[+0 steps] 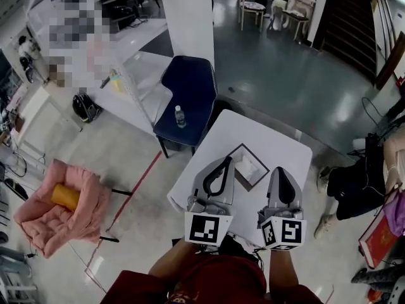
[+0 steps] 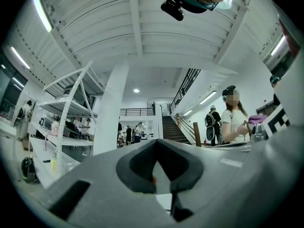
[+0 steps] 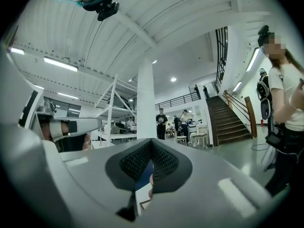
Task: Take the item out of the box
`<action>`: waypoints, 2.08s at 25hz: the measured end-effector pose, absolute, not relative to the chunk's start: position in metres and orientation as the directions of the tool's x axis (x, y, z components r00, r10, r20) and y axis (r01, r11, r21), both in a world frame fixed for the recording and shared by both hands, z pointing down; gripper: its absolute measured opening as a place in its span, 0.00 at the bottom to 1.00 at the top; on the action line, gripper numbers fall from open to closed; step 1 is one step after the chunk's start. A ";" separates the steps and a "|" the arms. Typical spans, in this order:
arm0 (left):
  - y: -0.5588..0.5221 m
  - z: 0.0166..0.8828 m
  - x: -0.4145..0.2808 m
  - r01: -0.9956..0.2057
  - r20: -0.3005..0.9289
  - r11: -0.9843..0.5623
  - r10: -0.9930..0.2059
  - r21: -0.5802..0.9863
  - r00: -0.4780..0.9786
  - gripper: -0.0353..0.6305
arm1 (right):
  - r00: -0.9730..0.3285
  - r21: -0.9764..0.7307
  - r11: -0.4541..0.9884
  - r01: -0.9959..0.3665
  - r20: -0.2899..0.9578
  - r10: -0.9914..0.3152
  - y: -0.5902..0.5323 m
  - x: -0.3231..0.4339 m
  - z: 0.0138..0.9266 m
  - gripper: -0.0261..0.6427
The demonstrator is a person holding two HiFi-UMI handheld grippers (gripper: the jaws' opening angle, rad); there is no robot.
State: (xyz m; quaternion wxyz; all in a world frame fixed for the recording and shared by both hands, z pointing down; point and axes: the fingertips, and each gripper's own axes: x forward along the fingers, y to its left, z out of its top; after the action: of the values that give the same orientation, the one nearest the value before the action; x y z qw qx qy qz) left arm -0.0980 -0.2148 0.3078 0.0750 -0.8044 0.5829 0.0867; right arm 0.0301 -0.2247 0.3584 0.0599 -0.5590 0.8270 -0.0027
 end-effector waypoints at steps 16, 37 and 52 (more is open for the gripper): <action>-0.322 0.318 -0.043 -0.951 -0.178 -0.309 -0.934 -0.028 0.309 0.06 | -0.388 -0.133 0.392 -0.910 -0.060 -0.920 -0.331 0.077 0.373 0.04; -0.372 0.369 -0.054 -0.947 -0.141 -0.320 -0.937 -0.010 0.318 0.06 | -0.385 -0.164 0.367 -0.916 0.092 -0.918 -0.384 0.059 0.453 0.04; -0.399 0.379 -0.090 -0.924 -0.138 -0.382 -0.917 0.033 0.374 0.06 | -0.323 -0.160 0.284 -0.945 0.334 -0.885 -0.413 0.026 0.542 0.05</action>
State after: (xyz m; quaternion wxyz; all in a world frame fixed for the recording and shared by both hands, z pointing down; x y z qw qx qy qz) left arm -0.0896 -0.3987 0.3790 0.0248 -0.8286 0.5553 0.0669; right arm 0.0265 -0.4126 0.5421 -0.0904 -0.5749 0.7961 -0.1657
